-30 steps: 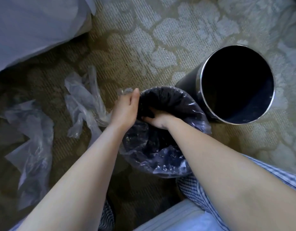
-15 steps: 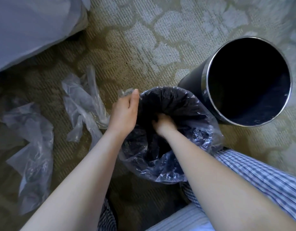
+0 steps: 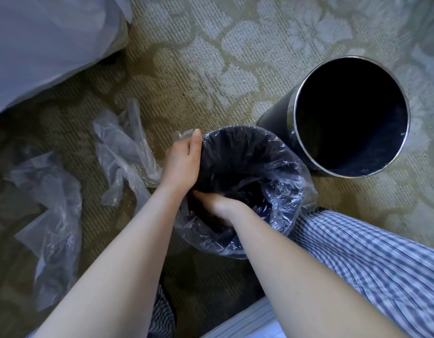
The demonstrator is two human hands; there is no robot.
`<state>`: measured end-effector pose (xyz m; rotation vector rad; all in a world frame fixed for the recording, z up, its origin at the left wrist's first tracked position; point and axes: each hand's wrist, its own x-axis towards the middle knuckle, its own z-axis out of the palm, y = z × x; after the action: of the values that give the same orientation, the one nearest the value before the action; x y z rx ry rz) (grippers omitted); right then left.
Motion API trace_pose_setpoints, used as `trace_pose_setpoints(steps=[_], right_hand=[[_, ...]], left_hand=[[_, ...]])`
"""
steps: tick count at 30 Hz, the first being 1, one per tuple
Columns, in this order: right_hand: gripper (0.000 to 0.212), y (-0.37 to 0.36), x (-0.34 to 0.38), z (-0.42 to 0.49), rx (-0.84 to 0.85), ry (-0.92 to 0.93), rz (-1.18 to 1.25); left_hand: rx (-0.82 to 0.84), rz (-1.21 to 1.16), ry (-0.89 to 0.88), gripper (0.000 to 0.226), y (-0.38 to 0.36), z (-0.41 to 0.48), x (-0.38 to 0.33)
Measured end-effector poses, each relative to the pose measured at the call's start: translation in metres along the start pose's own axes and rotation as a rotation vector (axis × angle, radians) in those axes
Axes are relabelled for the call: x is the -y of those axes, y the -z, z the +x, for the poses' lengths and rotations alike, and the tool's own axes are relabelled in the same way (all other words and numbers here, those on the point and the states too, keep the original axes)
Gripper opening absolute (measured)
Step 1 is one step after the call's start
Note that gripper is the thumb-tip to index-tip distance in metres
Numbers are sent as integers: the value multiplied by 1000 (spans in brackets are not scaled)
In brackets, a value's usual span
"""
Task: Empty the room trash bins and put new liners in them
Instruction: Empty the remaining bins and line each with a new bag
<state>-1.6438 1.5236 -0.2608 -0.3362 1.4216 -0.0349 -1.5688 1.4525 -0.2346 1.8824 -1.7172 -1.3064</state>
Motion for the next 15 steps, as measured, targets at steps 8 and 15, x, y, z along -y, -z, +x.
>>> trace_pose_setpoints(steps=[8, 15], right_hand=[[34, 40, 23, -48, -147, 220, -283], [17, 112, 43, -122, -294, 351, -426]], left_hand=[[119, 27, 140, 53, 8, -5, -8], [49, 414, -165, 42, 19, -27, -60]])
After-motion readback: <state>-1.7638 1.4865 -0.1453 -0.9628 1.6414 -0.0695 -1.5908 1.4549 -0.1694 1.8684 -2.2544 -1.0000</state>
